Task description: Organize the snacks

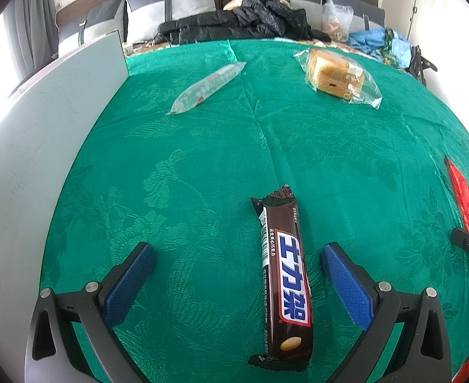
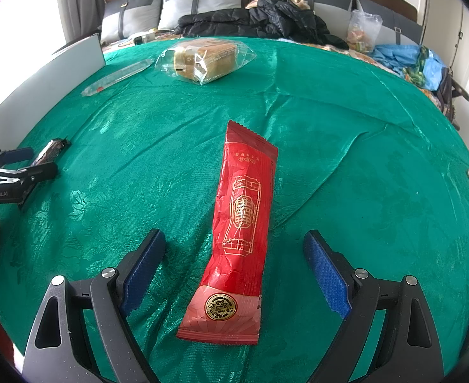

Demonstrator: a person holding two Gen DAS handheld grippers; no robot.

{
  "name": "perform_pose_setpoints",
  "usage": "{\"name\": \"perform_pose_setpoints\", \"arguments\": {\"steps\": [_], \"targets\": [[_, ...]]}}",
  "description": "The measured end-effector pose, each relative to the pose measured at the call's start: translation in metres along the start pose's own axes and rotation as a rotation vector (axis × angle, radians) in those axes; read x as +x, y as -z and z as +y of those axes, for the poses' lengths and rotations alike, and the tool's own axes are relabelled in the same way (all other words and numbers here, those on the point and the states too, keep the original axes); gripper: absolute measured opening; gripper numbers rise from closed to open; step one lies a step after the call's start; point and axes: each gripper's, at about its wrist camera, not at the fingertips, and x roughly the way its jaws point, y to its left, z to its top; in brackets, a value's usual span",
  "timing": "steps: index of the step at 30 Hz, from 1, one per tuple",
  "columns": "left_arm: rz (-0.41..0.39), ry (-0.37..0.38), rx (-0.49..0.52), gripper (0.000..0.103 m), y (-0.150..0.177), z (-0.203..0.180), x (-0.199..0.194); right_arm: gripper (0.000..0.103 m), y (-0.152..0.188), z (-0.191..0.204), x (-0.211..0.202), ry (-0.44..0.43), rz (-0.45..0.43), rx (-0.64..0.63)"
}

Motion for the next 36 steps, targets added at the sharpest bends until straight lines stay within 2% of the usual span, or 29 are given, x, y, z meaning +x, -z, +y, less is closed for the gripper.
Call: {"name": "perform_pose_setpoints", "arguments": {"steps": [4,7,9,10,11,12,13,19,23,25,26,28,30,35,36], "targets": [[0.146,0.027,0.047,0.103,-0.005,-0.004,-0.001,0.091,0.0,0.0,0.0,0.0,0.0,0.0],[0.176,0.051,0.08,0.102,-0.002,-0.011,-0.004,0.091,0.0,0.0,-0.001,0.0,0.0,0.0],[0.145,0.057,0.1,0.09,0.002,-0.016,-0.01,0.091,0.0,-0.001,-0.001,0.0,0.0,0.0],[0.114,0.064,0.106,0.068,0.003,-0.019,-0.016,0.091,0.0,-0.001,-0.001,-0.001,0.0,-0.001],[0.099,0.063,0.104,0.036,0.003,-0.021,-0.02,0.091,0.0,-0.001,-0.001,-0.001,0.0,-0.001],[0.096,0.056,0.091,0.021,0.002,-0.021,-0.022,0.091,0.0,0.0,-0.001,-0.002,0.0,-0.001],[0.101,0.066,0.067,0.017,0.002,-0.019,-0.023,0.091,0.001,0.0,0.0,-0.004,0.0,-0.002],[0.018,0.143,-0.084,0.017,0.022,0.001,-0.055,0.089,0.003,-0.004,-0.005,-0.037,0.025,0.018],[-0.018,0.164,-0.13,0.017,0.031,0.017,-0.079,0.089,-0.001,-0.042,-0.038,-0.127,-0.043,0.204],[-0.041,0.175,-0.148,0.017,0.033,0.025,-0.091,0.089,-0.004,-0.079,-0.056,-0.147,-0.092,0.381],[-0.049,0.176,-0.152,0.017,0.033,0.026,-0.095,0.089,-0.004,-0.088,-0.058,-0.155,-0.091,0.432],[-0.069,0.183,-0.157,0.017,0.034,0.029,-0.103,0.089,-0.007,-0.105,-0.054,-0.176,-0.02,0.523],[-0.084,0.183,-0.155,0.017,0.038,0.031,-0.109,0.088,-0.013,-0.093,-0.043,-0.188,0.087,0.477],[-0.099,0.219,-0.19,0.017,0.039,0.04,-0.122,0.086,-0.031,-0.035,-0.011,-0.132,0.199,0.284],[-0.107,0.229,-0.202,0.017,0.038,0.043,-0.127,0.08,-0.034,-0.029,-0.005,-0.113,0.209,0.268]]}}
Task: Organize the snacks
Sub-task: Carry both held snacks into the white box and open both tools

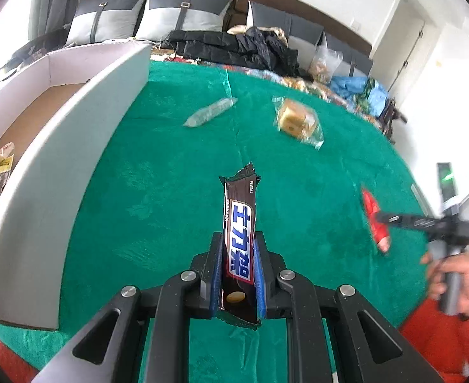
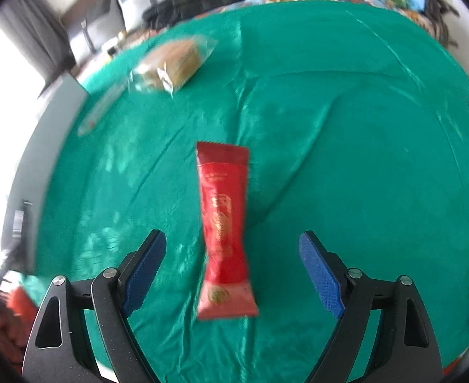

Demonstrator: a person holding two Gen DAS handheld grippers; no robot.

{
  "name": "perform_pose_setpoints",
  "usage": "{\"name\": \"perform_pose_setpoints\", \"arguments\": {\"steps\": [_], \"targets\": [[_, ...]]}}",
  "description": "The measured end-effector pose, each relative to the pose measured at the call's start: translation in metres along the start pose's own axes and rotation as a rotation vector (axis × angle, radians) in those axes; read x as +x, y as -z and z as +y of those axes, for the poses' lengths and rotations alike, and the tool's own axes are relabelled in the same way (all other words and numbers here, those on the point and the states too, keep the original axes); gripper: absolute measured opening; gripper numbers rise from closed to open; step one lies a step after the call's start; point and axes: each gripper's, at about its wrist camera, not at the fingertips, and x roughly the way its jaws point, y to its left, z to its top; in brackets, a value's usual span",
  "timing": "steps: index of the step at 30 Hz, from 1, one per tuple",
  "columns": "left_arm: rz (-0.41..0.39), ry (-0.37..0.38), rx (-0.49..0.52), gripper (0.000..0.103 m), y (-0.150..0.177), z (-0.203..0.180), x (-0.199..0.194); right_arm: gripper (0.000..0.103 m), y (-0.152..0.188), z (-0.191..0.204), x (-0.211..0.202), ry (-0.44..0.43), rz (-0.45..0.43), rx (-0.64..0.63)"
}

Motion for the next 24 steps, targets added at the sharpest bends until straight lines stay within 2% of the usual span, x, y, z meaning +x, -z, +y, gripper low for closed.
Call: {"name": "perform_pose_setpoints", "arguments": {"steps": [1,2,3,4,6,8,10,13,15,17,18,19,20,21,22,24], "targets": [[-0.013,0.015,-0.018,0.017,-0.002,0.003,-0.009,0.047,-0.002,0.006,0.004,0.014,0.011,-0.015],[-0.029,0.03,-0.039,0.017,-0.005,0.008,-0.019,0.021,-0.003,0.011,0.01,0.025,0.036,-0.031],[-0.042,0.04,-0.057,0.017,-0.008,0.013,-0.028,0.018,-0.002,0.014,0.016,0.04,0.07,-0.037],[-0.064,0.055,-0.09,0.017,-0.013,0.024,-0.042,0.016,-0.002,0.015,0.015,0.042,0.068,-0.034],[-0.104,0.058,-0.132,0.017,-0.024,0.045,-0.066,0.015,-0.006,0.022,0.007,0.034,0.058,-0.031],[-0.15,0.03,-0.154,0.017,-0.037,0.068,-0.09,0.015,-0.014,0.04,-0.01,-0.028,0.025,-0.032],[-0.187,-0.02,-0.176,0.017,-0.052,0.099,-0.113,0.015,-0.028,0.078,-0.034,-0.108,-0.019,-0.075],[-0.21,-0.15,-0.2,0.017,-0.071,0.15,-0.136,0.015,-0.05,0.16,-0.067,-0.265,-0.064,-0.174],[-0.195,-0.229,-0.228,0.017,-0.079,0.187,-0.142,0.015,-0.065,0.234,-0.083,-0.392,-0.075,-0.253],[-0.168,-0.312,-0.239,0.019,-0.083,0.214,-0.143,0.015,-0.071,0.289,-0.088,-0.466,-0.07,-0.311],[-0.155,-0.344,-0.24,0.023,-0.082,0.222,-0.142,0.015,-0.075,0.324,-0.087,-0.506,-0.062,-0.338],[-0.129,-0.394,-0.242,0.036,-0.083,0.234,-0.139,0.02,-0.076,0.353,-0.083,-0.539,-0.058,-0.356],[-0.115,-0.424,-0.246,0.062,-0.081,0.241,-0.137,0.022,-0.079,0.382,-0.079,-0.584,-0.053,-0.376],[-0.114,-0.457,-0.246,0.072,-0.077,0.245,-0.137,0.041,-0.081,0.398,-0.074,-0.61,-0.044,-0.39],[-0.127,-0.483,-0.241,0.081,-0.072,0.247,-0.142,0.06,-0.08,0.415,-0.068,-0.618,-0.024,-0.405],[-0.147,-0.496,-0.23,0.081,-0.062,0.24,-0.144,0.06,-0.071,0.422,-0.066,-0.598,-0.041,-0.422]]}}
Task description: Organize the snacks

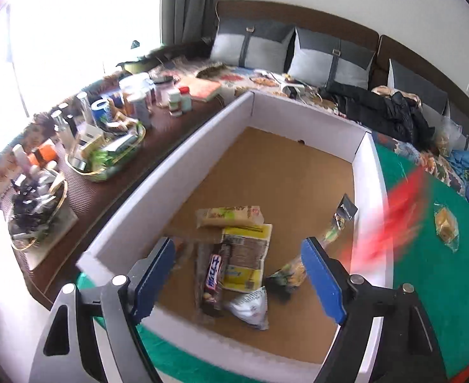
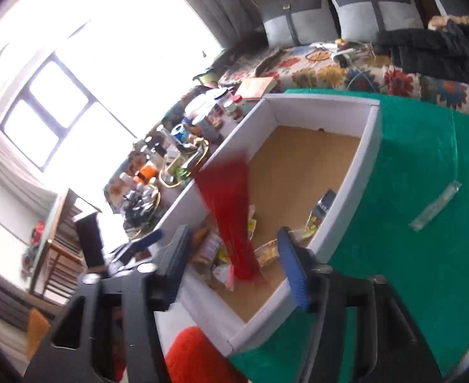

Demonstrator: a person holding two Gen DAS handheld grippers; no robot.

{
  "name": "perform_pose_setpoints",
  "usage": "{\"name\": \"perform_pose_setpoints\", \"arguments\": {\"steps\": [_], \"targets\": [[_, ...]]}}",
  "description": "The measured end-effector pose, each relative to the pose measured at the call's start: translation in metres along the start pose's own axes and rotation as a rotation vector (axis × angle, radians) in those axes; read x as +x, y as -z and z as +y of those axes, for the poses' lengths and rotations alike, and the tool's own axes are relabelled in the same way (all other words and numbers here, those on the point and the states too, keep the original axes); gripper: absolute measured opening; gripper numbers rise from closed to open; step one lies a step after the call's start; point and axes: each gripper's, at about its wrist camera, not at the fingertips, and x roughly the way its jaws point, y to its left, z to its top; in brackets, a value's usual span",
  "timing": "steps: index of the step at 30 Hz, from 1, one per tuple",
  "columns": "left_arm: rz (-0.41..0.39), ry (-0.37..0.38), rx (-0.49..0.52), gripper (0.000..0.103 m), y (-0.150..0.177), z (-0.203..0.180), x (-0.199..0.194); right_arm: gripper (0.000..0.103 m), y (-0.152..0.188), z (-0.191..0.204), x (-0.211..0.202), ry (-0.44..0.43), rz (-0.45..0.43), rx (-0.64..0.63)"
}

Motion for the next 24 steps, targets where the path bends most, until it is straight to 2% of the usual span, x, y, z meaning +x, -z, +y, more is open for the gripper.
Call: {"name": "perform_pose_setpoints", "arguments": {"steps": [2,3,6,8,10,12,13,15,19,24], "targets": [[-0.019,0.022,-0.001,0.084,0.012,-0.004,-0.011,0.064,0.015,-0.003,-0.004,0.027,-0.011,-0.044],[-0.026,0.041,0.005,0.084,0.02,-0.01,-0.017,0.068,0.027,-0.013,-0.007,0.074,-0.013,-0.074],[-0.034,0.117,0.043,0.085,0.034,-0.041,-0.033,0.07,0.076,-0.063,-0.023,0.278,-0.004,-0.167],[-0.037,0.183,0.101,0.091,0.043,-0.077,-0.045,0.07,0.11,-0.114,-0.03,0.436,0.025,-0.207],[-0.043,0.232,0.169,0.099,0.054,-0.117,-0.052,0.07,0.144,-0.157,-0.041,0.561,0.057,-0.219],[-0.044,0.274,0.228,0.101,0.065,-0.157,-0.055,0.07,0.187,-0.209,-0.065,0.691,0.089,-0.201],[-0.034,0.294,0.263,0.101,0.073,-0.182,-0.052,0.07,0.2,-0.223,-0.073,0.723,0.092,-0.186],[-0.009,0.287,0.315,0.101,0.083,-0.218,-0.043,0.07,0.231,-0.259,-0.104,0.782,0.074,-0.117],[0.019,0.265,0.402,0.101,0.102,-0.275,-0.027,0.07,0.268,-0.301,-0.157,0.827,0.002,0.025],[0.025,0.22,0.487,0.101,0.117,-0.317,-0.022,0.07,0.281,-0.322,-0.185,0.85,-0.065,0.14]]}}
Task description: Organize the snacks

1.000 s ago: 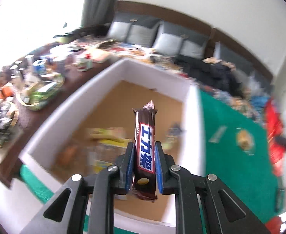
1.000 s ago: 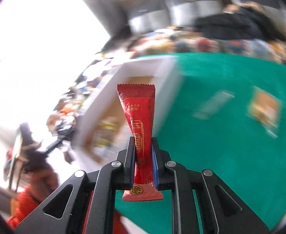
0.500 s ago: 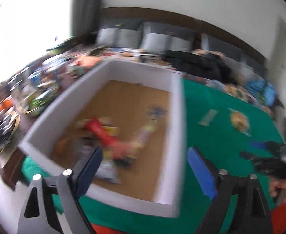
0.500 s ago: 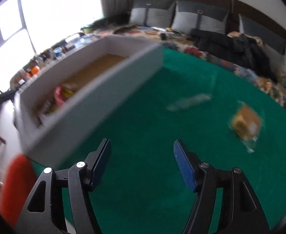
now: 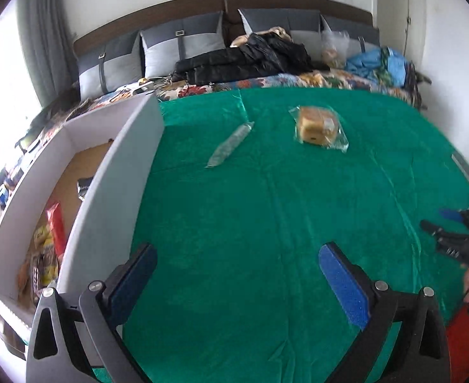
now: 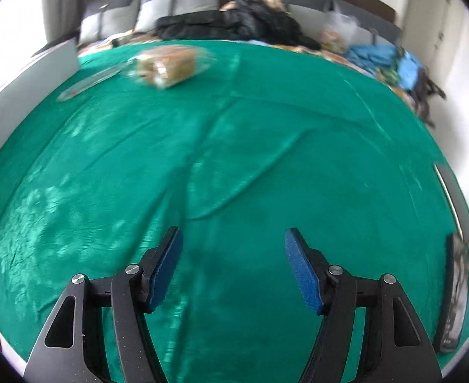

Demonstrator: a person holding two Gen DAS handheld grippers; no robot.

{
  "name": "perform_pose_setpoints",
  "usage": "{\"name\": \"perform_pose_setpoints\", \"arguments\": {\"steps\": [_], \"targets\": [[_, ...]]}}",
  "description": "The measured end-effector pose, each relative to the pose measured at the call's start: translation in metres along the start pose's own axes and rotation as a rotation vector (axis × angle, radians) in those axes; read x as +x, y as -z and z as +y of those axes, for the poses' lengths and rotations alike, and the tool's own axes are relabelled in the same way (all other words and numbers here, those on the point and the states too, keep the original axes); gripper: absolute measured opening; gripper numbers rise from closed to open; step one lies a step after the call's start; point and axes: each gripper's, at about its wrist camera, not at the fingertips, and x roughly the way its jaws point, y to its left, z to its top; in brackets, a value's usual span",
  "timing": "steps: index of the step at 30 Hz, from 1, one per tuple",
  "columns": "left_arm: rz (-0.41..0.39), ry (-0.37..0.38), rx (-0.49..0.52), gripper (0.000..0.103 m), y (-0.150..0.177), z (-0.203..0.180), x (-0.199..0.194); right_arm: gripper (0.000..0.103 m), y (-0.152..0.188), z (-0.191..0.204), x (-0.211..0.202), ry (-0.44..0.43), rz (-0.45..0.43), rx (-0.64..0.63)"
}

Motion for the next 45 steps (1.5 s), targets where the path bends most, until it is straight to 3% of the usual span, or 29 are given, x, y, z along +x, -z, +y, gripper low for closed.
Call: {"name": "perform_pose_setpoints", "arguments": {"steps": [4,14,19,24,33,45], "targets": [[0.017,-0.017,0.011,0.101,0.0,-0.008,0.011,0.07,-0.017,0.003,0.0,-0.001,-0.026,0.057],[0.071,0.009,-0.017,0.101,0.006,-0.016,0.059,0.07,-0.011,-0.012,0.003,-0.002,-0.044,0.143],[0.13,0.041,-0.05,0.101,0.013,-0.016,0.109,0.07,-0.01,-0.012,0.007,0.001,-0.031,0.138],[0.126,0.042,-0.075,0.101,0.012,-0.014,0.133,0.076,-0.011,-0.006,0.01,0.012,-0.019,0.107],[0.099,0.038,-0.097,0.103,0.013,-0.009,0.138,0.087,-0.012,-0.005,0.013,0.005,-0.001,0.102],[0.099,0.038,-0.097,0.103,0.013,-0.009,0.138,0.09,-0.013,-0.004,0.014,0.002,0.007,0.104]]}}
